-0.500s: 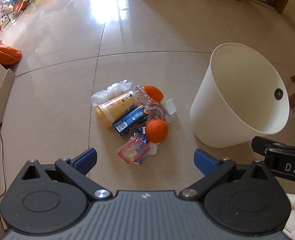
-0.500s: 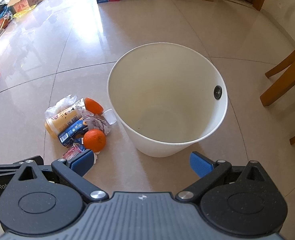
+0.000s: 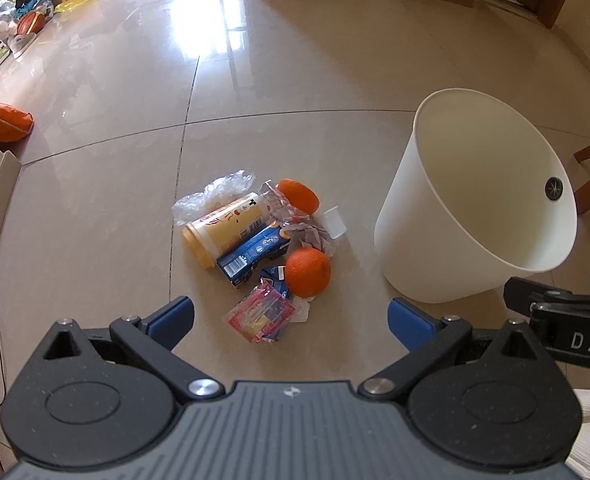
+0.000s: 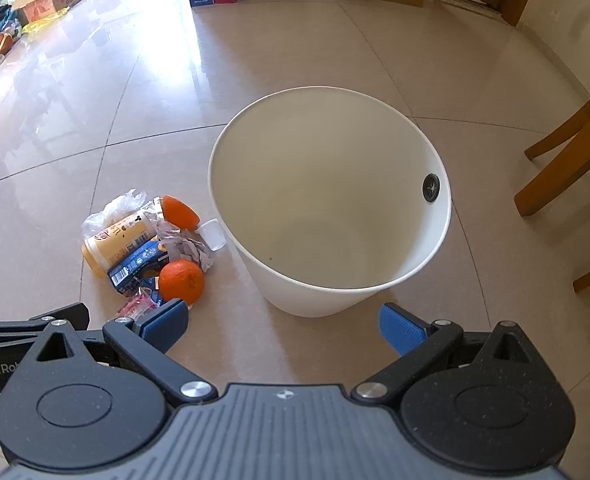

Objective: Collect trash
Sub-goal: 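Move the left gripper toward the trash pile beside the white bin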

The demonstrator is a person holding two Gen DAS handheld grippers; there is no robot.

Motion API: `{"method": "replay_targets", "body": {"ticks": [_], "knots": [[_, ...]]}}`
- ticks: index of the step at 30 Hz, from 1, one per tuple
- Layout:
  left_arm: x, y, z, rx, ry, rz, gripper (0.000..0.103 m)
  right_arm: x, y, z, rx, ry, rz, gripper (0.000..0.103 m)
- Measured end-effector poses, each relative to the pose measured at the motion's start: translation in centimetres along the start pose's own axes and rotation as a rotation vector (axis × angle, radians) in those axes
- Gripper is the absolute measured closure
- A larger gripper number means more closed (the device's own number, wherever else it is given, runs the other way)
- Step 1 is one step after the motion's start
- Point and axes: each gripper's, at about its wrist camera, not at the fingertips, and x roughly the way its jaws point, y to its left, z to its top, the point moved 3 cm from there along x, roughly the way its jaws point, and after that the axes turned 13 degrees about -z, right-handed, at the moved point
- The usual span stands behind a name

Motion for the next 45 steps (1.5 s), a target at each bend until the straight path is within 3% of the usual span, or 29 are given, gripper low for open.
{"method": "replay_targets", "body": {"ticks": [11,16,21,28,32,37,45], "knots": [[1.3,0.0,0.0,0.064,-0.038,-0.039,0.001,0.4,0.5,-0.1,-0.019,-0.007,-0.021,0.0],[2.1,0.3,0.1,0.092,-0.09,-0.063,0.001,0.5,1.0,-0.1,-0.031,-0.011,-0.022,0.0],[3.2,0.8,0.2,0.064,-0.094,-0.114,0.001,0.5,1.4,0.0,-0.055,-0.027,-0.023,0.0],[4.3,0.5,0.4,0.127,-0.09,-0.092,0.001,0.3,2.2,0.5,-0.101,-0.067,-0.016,0.0],[4.7,0.7,0.4,0.122,-0.1,-0.116,0.001,0.3,2.3,0.7,-0.127,-0.08,-0.012,0.0],[5.7,0.9,0.3,0.116,-0.107,-0.114,0.001,0.4,2.2,0.8,-0.197,-0.109,-0.058,0.0],[7.7,0.6,0.3,0.109,-0.118,-0.13,0.001,2.0,0.8,1.4,-0.196,-0.049,0.013,0.0]]}}
